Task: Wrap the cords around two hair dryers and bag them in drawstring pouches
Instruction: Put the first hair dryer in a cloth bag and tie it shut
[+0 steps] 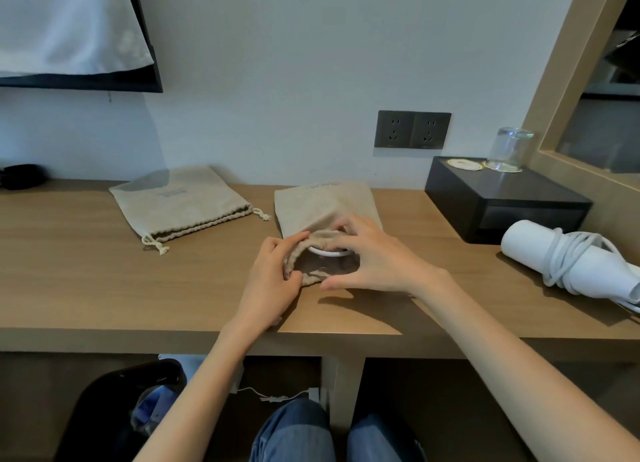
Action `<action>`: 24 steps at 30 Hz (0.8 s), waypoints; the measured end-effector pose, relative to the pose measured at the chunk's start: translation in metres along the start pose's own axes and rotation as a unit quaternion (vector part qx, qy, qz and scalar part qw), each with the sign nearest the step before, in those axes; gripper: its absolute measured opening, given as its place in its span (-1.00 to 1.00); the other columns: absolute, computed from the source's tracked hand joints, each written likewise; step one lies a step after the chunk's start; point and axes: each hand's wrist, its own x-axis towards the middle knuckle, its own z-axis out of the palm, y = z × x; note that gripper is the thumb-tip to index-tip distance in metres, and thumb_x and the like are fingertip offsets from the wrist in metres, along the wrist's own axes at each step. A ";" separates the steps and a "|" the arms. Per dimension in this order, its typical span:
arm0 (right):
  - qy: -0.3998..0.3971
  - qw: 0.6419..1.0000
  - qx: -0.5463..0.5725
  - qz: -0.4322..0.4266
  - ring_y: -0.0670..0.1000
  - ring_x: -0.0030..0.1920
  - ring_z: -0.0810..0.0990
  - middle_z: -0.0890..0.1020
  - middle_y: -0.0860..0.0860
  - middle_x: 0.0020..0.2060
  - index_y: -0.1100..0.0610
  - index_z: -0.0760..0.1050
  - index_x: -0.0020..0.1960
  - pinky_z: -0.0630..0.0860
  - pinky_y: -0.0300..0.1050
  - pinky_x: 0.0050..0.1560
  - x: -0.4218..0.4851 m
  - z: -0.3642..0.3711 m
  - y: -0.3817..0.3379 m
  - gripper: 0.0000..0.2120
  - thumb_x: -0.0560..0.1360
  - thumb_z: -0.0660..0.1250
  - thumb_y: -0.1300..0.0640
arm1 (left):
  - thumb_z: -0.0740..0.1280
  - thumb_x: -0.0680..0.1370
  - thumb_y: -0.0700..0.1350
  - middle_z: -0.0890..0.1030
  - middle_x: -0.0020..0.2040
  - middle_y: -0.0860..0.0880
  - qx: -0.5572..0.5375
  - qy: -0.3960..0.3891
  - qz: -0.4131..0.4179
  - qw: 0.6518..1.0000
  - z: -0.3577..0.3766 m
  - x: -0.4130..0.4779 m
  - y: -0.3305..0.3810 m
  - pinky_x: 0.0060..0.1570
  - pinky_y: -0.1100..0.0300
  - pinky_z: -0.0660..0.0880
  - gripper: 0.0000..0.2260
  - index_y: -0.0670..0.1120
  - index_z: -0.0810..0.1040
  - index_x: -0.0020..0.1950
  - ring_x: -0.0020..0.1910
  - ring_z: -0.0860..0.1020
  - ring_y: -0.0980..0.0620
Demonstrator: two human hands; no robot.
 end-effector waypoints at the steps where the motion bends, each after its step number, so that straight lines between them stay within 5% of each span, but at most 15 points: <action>1: -0.016 1.000 0.025 0.011 -0.17 0.19 0.32 0.36 -0.18 0.23 -0.20 0.47 0.25 0.44 -0.19 0.05 -0.002 -0.004 -0.001 -0.50 0.37 0.32 -0.35 | 0.29 0.46 -0.33 0.40 -0.01 0.06 0.002 0.003 -0.001 1.000 0.000 0.000 0.001 -0.21 0.47 0.36 -0.44 0.11 0.40 0.38 -0.25 0.41 0.20; 6: 0.070 0.995 0.056 0.050 -0.12 0.01 0.48 0.53 -0.18 0.02 -0.12 0.53 0.02 0.51 -0.09 -0.03 -0.002 -0.008 -0.005 -0.77 0.41 0.41 -0.16 | 0.29 0.46 -0.32 0.42 0.00 0.05 0.044 0.002 0.016 0.999 0.000 -0.004 0.008 -0.22 0.48 0.35 -0.46 0.09 0.41 0.38 -0.22 0.42 0.20; 11: 0.083 0.988 0.071 0.107 -0.09 -0.11 0.52 0.53 -0.14 -0.14 -0.07 0.42 0.09 0.48 -0.12 -0.22 0.015 -0.007 -0.015 -0.59 0.34 0.53 -0.04 | 0.30 0.44 -0.34 0.42 -0.01 0.10 0.023 0.007 0.021 1.000 -0.004 -0.008 0.011 -0.21 0.49 0.35 -0.47 0.10 0.45 0.33 -0.19 0.44 0.25; 16: 0.136 0.984 -0.009 0.118 -0.03 -0.10 0.42 0.37 -0.10 -0.10 -0.10 0.46 0.20 0.23 -0.19 -0.36 0.021 0.004 -0.003 -0.63 0.44 0.37 0.16 | 0.29 0.43 -0.37 0.42 -0.07 0.15 0.004 -0.001 0.039 0.999 -0.004 -0.014 0.011 -0.26 0.49 0.33 -0.44 0.13 0.47 0.31 -0.20 0.42 0.24; 24: 0.187 0.969 -0.065 0.149 0.11 -0.03 0.56 0.60 -0.03 -0.03 -0.01 0.48 0.04 0.30 -0.13 -0.23 0.020 0.025 0.006 -0.72 0.45 0.26 0.32 | 0.32 0.46 -0.33 0.43 -0.07 0.13 0.013 0.003 0.051 0.999 -0.005 -0.014 0.011 -0.22 0.49 0.37 -0.58 0.11 0.56 0.19 -0.15 0.42 0.30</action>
